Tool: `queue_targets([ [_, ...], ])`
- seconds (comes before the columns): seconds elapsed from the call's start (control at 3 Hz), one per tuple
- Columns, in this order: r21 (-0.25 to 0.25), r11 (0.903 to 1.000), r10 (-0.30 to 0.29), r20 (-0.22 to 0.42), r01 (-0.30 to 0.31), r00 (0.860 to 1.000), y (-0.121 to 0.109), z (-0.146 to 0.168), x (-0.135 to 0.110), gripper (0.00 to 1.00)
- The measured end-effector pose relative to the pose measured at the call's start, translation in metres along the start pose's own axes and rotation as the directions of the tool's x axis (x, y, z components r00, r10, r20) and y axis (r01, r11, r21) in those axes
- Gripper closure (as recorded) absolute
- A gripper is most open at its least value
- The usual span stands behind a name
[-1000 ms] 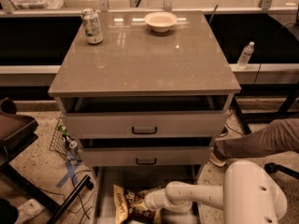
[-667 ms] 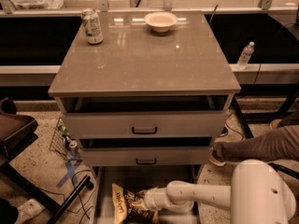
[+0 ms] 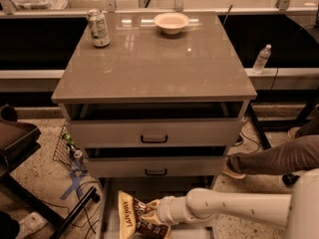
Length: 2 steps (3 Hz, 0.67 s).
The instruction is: Pick brown chip bag from bottom drawer and place on counter
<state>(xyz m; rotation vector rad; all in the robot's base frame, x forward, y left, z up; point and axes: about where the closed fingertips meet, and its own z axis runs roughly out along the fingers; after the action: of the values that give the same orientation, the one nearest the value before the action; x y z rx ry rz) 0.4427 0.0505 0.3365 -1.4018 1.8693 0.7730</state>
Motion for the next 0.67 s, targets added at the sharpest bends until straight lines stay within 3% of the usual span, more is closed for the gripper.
queue_targets([
  [0.33, 0.041, 0.9988, -0.027, 0.006, 0.027, 1.0, 0.023, -0.058, -0.048, 1.0],
  [0.67, 0.164, 0.986, -0.035, 0.019, 0.032, 0.999, 0.037, -0.119, -0.099, 1.0],
])
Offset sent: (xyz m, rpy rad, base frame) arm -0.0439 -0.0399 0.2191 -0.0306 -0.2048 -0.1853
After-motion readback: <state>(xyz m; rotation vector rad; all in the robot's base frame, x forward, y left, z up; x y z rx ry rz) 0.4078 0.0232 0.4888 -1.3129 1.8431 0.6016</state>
